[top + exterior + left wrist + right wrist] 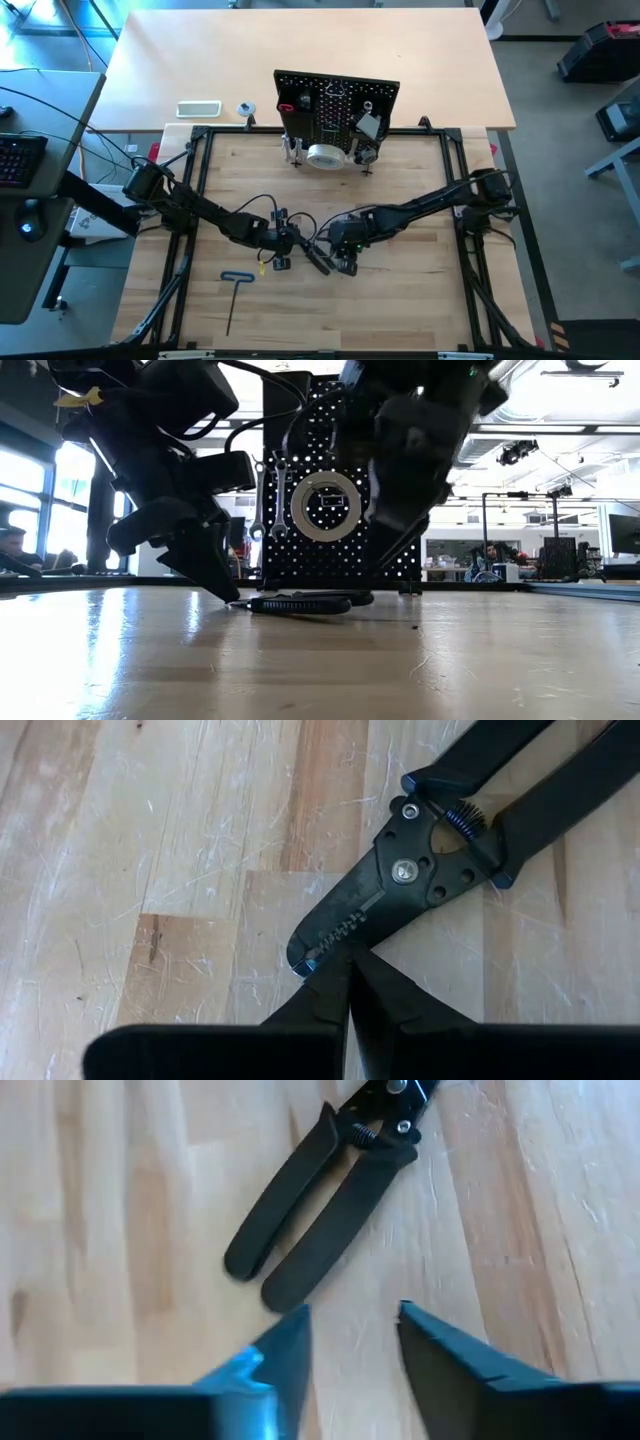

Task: Hang tools onto peg board
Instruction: Hang the black cable cutter on the pegboard bin

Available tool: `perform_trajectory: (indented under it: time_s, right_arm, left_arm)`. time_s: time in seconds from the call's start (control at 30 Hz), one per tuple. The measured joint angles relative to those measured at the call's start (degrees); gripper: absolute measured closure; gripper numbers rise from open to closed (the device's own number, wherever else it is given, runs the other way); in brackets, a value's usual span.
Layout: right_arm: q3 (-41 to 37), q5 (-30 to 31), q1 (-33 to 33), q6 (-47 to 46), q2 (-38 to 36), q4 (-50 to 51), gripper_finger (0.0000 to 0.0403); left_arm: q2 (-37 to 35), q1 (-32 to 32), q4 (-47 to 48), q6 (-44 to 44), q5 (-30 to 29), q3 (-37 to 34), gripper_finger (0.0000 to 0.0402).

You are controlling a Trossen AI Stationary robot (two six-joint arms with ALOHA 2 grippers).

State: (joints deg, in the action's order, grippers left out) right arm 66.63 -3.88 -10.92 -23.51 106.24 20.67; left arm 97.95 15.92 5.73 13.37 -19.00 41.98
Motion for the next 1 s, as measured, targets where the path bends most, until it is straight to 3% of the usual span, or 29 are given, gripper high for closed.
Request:
perform_trajectory:
  time_s: [0.13,0.27,0.43,0.57,0.63,0.8,1.0]
  right_arm:
    - [0.0,-1.5,-0.4,0.0,-2.6,2.9,0.0194]
    - [-4.6,-8.0,-0.3,-3.7,-3.5,-3.1,0.0166]
    - [-17.7,-13.0,0.2,-15.4,-3.8,-25.1,0.0163]
    - [-28.0,-10.4,0.5,-26.9,-3.8,-48.5,0.0163]
    - [-31.3,-8.3,0.8,-31.1,-3.8,-55.3,0.0163]
    - [-33.2,-6.2,0.8,-35.6,-3.9,-57.7,0.0162]
    - [-28.9,-4.7,0.8,-35.3,-3.9,-50.8,0.0162]
  left_arm:
    - [0.0,0.0,0.0,0.0,0.1,0.0,0.0401]
    - [0.0,0.0,0.0,0.0,0.2,0.0,0.0401]
    - [0.0,0.0,-0.1,0.0,0.2,0.0,0.0401]
    - [0.0,0.0,-0.4,0.0,0.3,0.0,0.0401]
    - [0.0,0.0,-0.5,0.0,0.3,0.0,0.0401]
    - [0.0,0.0,-0.9,0.0,0.4,0.0,0.0401]
    - [0.0,0.0,-1.2,0.0,0.4,0.0,0.0401]
